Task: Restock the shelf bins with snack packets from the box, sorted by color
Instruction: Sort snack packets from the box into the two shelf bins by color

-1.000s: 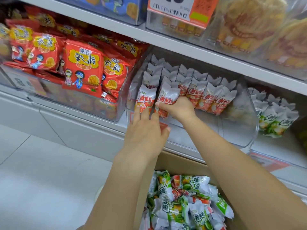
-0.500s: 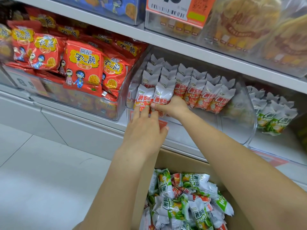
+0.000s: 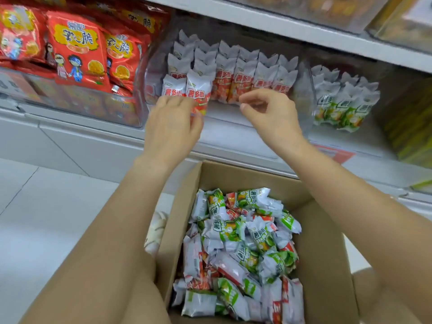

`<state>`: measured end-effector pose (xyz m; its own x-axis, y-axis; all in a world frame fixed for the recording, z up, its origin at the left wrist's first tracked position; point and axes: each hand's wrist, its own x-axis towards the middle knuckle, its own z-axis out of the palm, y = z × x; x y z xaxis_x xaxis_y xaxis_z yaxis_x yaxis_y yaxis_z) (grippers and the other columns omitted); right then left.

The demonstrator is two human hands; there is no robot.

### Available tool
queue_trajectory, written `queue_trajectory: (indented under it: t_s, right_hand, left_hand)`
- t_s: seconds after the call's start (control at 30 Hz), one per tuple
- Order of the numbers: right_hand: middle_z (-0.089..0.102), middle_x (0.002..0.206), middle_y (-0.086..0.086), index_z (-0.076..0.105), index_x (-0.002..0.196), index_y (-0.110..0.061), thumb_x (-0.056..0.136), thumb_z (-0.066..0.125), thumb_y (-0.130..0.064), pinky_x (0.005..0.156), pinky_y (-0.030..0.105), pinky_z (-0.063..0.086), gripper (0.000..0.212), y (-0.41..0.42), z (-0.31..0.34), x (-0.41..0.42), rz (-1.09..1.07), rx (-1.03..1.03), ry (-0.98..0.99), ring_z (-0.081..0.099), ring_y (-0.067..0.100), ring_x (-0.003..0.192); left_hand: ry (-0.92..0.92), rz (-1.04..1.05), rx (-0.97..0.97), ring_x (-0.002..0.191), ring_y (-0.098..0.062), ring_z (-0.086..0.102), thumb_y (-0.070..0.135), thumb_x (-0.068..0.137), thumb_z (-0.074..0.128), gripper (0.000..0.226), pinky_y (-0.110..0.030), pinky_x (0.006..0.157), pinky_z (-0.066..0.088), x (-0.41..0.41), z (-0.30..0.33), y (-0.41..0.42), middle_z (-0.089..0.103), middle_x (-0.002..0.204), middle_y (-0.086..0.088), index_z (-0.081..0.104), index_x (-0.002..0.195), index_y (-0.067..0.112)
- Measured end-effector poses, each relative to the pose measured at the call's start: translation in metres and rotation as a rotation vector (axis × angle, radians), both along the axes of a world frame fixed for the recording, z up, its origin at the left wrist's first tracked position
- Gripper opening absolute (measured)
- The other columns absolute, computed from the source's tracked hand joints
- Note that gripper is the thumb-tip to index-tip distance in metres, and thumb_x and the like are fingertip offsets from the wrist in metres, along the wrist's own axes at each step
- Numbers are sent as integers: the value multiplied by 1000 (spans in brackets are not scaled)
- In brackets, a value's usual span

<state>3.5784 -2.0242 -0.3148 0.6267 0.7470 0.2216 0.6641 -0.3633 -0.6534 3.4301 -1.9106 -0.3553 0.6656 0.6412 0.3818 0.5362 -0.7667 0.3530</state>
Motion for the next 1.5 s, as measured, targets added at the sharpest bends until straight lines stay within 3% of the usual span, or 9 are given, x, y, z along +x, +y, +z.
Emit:
queue_trajectory:
  t_s: [0.17, 0.37, 0.5, 0.67, 0.77, 0.97, 1.13, 1.3, 1.5]
  right_hand:
    - [66, 81, -13, 70, 92, -23, 89, 61, -19, 73, 23, 44, 10, -103, -42, -3, -89, -22, 149, 62, 4, 74]
    - [68, 101, 1, 67, 108, -18, 89, 61, -34, 74, 28, 46, 25, -208, -144, -3, -82, -787, 346, 63, 20, 95]
    - [63, 110, 12, 62, 91, -10, 93, 53, -24, 70, 30, 44, 17, -253, -202, -17, 39, -1135, 269, 60, 29, 105]
    - [39, 143, 10, 45, 135, -11, 97, 41, -9, 102, 36, 38, 38, -287, -245, -29, 373, -1397, -82, 37, 28, 131]
    - [35, 149, 12, 40, 142, -10, 100, 38, -12, 108, 42, 30, 41, -286, -258, -30, 566, -1506, -296, 25, 32, 140]
    - [23, 155, 16, 30, 148, -10, 102, 37, -15, 111, 53, 27, 47, -276, -279, -38, 635, -1693, -360, 19, 39, 141]
    - [43, 145, -21, 53, 131, -44, 97, 15, -61, 114, 28, 17, 54, -271, -271, -42, 444, -1877, -511, 31, 20, 133]
    - [13, 160, 10, 23, 152, -18, 104, 33, -20, 107, 55, 28, 49, -271, -281, -48, 716, -1753, -350, 2, 44, 144]
    - [9, 158, 9, 17, 152, -12, 98, 50, -15, 84, 48, 48, 63, -270, -288, -48, 562, -1762, -386, 23, 41, 135]
  left_hand:
    - [75, -277, -23, 104, -34, 55, 30, 88, 44, 40, -40, 88, 42, -2, -24, -58, 68, 106, -12, 66, 112, 8]
    - [748, -566, -150, 110, -28, 57, 35, 96, 44, 35, -40, 84, 50, -1, -89, -127, 62, 118, -6, 56, 123, 16]
    - [1147, -580, -297, 93, -26, 58, 23, 96, 46, 23, -38, 74, 49, -11, -141, -152, 60, 101, -7, 58, 111, 10]
    - [1481, -614, -273, 80, -21, 52, 1, 92, 44, 11, -32, 67, 41, -28, -170, -172, 49, 80, -3, 51, 92, 8]
    - [1512, -557, -201, 106, -25, 58, 3, 94, 45, 26, -33, 76, 46, -36, -182, -163, 59, 115, -7, 57, 117, 8]
    - [1542, -589, 15, 131, -29, 37, 9, 96, 46, 51, -38, 94, 44, -48, -208, -156, 29, 147, -13, 34, 145, 15]
    - [1655, -748, 222, 136, -35, 28, 17, 98, 45, 59, -44, 102, 39, -51, -232, -172, 5, 159, -14, 21, 151, 21]
    - [1702, -579, 94, 144, -45, 0, 19, 94, 53, 73, -48, 102, 41, -52, -234, -173, -6, 161, -6, 9, 153, 19]
    - [1847, -648, 132, 144, -42, -14, 25, 97, 50, 68, -55, 107, 30, -53, -238, -171, -12, 161, -4, 12, 153, 28]
